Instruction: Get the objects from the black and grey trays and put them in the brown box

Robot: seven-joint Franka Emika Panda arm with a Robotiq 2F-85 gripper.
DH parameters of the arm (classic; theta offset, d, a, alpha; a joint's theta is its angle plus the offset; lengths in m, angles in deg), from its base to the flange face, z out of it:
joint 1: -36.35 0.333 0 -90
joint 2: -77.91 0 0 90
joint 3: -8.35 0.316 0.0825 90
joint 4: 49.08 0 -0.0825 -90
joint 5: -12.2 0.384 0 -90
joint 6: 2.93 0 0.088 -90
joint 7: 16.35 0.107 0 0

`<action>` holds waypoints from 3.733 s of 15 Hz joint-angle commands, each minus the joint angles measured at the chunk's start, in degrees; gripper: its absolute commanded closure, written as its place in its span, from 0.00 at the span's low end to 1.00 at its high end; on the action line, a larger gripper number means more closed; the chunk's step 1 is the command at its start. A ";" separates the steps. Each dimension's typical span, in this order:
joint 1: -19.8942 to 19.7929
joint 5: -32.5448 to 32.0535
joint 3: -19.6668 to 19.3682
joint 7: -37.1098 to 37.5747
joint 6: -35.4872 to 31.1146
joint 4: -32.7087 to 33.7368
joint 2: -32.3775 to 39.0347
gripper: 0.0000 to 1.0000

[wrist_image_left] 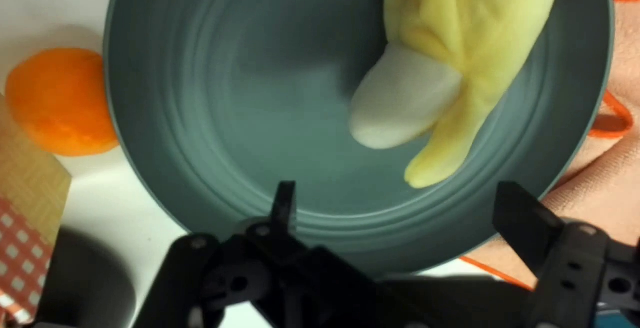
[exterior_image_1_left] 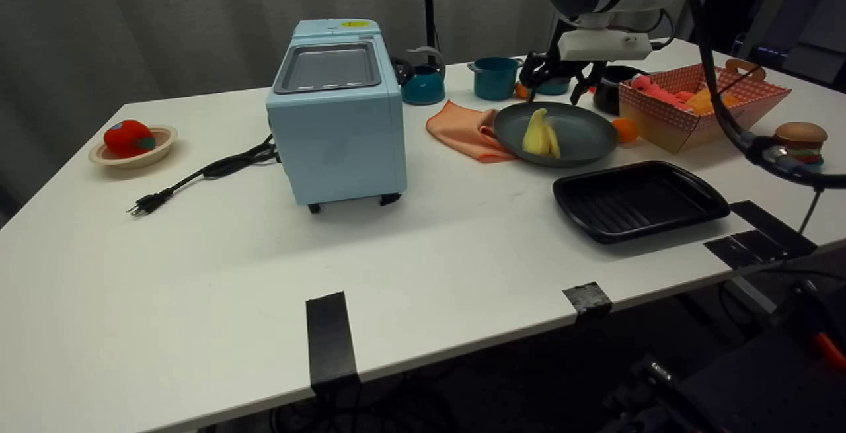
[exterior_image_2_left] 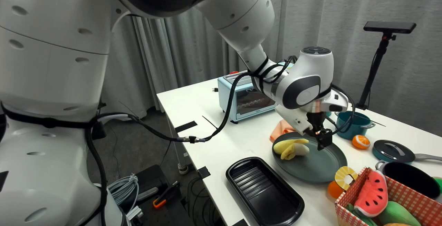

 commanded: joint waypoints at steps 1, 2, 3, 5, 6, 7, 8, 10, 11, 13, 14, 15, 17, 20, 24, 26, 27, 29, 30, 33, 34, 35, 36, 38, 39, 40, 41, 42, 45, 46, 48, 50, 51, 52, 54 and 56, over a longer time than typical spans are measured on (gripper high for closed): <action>-0.90 3.11 1.20 -2.88 3.55 3.97 3.09 0.00; -1.14 3.69 1.50 -3.11 4.34 4.14 3.37 0.00; -1.11 4.01 1.56 -3.04 5.15 4.50 3.70 0.00; -1.29 4.92 1.83 -3.04 7.64 6.08 4.46 0.00; -1.25 5.26 1.80 -2.99 8.69 6.68 4.72 0.00; -1.23 5.53 1.77 -3.00 9.77 7.19 4.79 0.00; -1.24 5.85 1.76 -3.09 10.76 7.64 4.89 0.00; -1.25 6.28 1.78 -3.30 12.12 8.44 5.18 0.00; -1.33 6.60 1.85 -3.42 12.44 8.68 5.28 0.00; -1.39 7.49 2.06 -3.50 13.44 8.80 5.18 0.26; -1.35 7.75 2.05 -3.61 13.98 8.88 5.10 0.34; -1.41 8.15 2.12 -3.79 14.56 9.06 5.13 0.42; -1.51 9.02 2.29 -3.87 15.87 9.36 5.15 0.58; -1.29 9.42 1.98 -3.83 16.38 9.68 5.23 0.82; -1.14 9.29 1.82 -4.02 15.24 9.78 5.35 1.00; -1.16 9.31 1.88 -4.38 14.10 9.93 5.50 0.98; -1.20 9.35 1.96 -4.75 13.15 10.00 5.60 0.99; -1.17 9.11 1.98 -5.65 10.84 10.07 5.80 0.99; -1.66 9.03 1.89 -7.01 9.87 3.55 -0.46 0.99; -1.93 8.18 1.21 -8.71 6.45 1.03 -5.03 0.99; -1.98 7.81 0.76 -8.89 5.99 0.47 -6.85 0.99; -2.10 7.58 0.28 -9.16 5.68 -0.13 -8.65 0.99; -2.08 7.07 -0.47 -9.17 6.10 -0.09 -10.28 0.99; -2.05 5.81 -2.22 -9.01 6.15 -0.03 -13.13 0.99; -2.13 5.09 -3.15 -8.93 6.30 0.19 -14.36 0.99; -2.23 4.23 -4.21 -8.61 6.19 0.66 -15.09 0.99; -2.31 3.12 -5.32 -8.22 5.98 1.09 -15.75 0.99; -2.51 1.95 -6.41 -7.97 5.80 1.56 -16.08 0.99; -3.71 -0.70 -9.43 -7.49 5.47 2.83 -16.43 0.99; -4.30 -1.18 -10.31 -7.34 5.54 3.47 -16.04 0.99; -5.64 -1.50 -11.91 -7.20 5.45 4.33 -15.30 0.99; -6.89 -1.52 -13.34 -6.76 5.36 4.72 -14.79 0.99; -7.66 -1.11 -13.87 -7.01 5.29 4.69 -14.69 0.99; -8.18 -1.24 -14.51 -6.70 5.06 4.63 -14.37 0.99; -9.16 -1.06 -15.32 -6.55 4.53 4.07 -14.35 0.99; -9.74 -1.02 -15.80 -6.25 3.76 3.44 -14.31 0.68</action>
